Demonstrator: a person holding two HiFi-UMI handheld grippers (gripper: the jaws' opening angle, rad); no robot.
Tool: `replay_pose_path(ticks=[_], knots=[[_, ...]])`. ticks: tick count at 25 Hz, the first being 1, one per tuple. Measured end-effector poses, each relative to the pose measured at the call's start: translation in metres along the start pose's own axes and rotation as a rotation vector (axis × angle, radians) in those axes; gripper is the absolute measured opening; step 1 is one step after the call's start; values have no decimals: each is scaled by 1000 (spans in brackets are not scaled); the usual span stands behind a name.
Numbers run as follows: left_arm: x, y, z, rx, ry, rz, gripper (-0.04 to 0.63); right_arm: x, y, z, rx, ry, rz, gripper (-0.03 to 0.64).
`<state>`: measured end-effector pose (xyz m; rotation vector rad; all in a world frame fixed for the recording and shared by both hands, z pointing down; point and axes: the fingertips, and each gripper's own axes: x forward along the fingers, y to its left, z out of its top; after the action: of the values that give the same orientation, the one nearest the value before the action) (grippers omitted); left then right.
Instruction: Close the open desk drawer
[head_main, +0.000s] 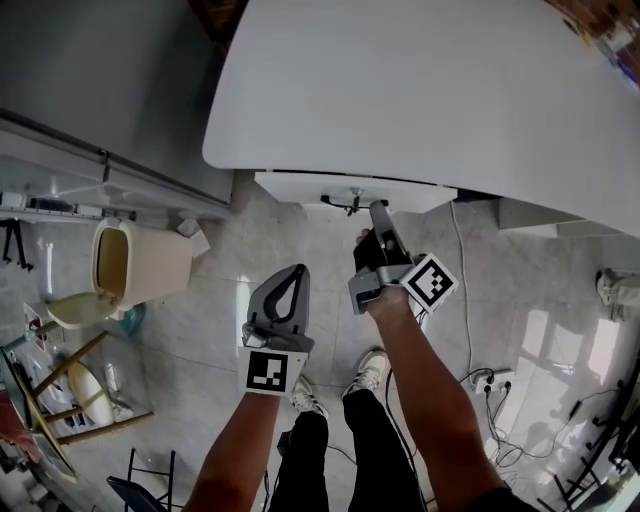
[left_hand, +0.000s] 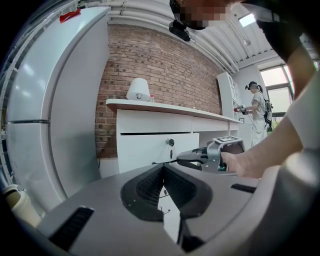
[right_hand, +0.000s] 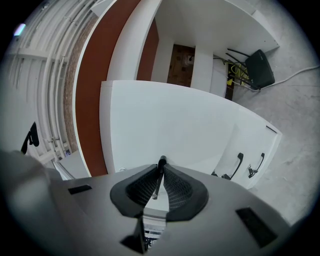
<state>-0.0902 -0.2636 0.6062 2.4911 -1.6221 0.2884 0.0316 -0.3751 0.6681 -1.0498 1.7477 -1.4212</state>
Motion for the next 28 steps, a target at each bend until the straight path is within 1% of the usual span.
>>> replay_pose_path(ticks=[13, 19, 25, 28], knots=[[14, 7, 7, -12, -3, 39, 3, 33, 1, 19, 6, 16, 5, 55], [15, 9, 17, -10, -19, 45, 3, 40, 0, 21, 39, 9, -10, 54], [9, 11, 15, -11, -14, 51, 5, 40, -3, 21, 27, 0, -16, 55], [1, 10, 14, -17, -12, 54, 3, 38, -3, 19, 38, -18, -17, 55]])
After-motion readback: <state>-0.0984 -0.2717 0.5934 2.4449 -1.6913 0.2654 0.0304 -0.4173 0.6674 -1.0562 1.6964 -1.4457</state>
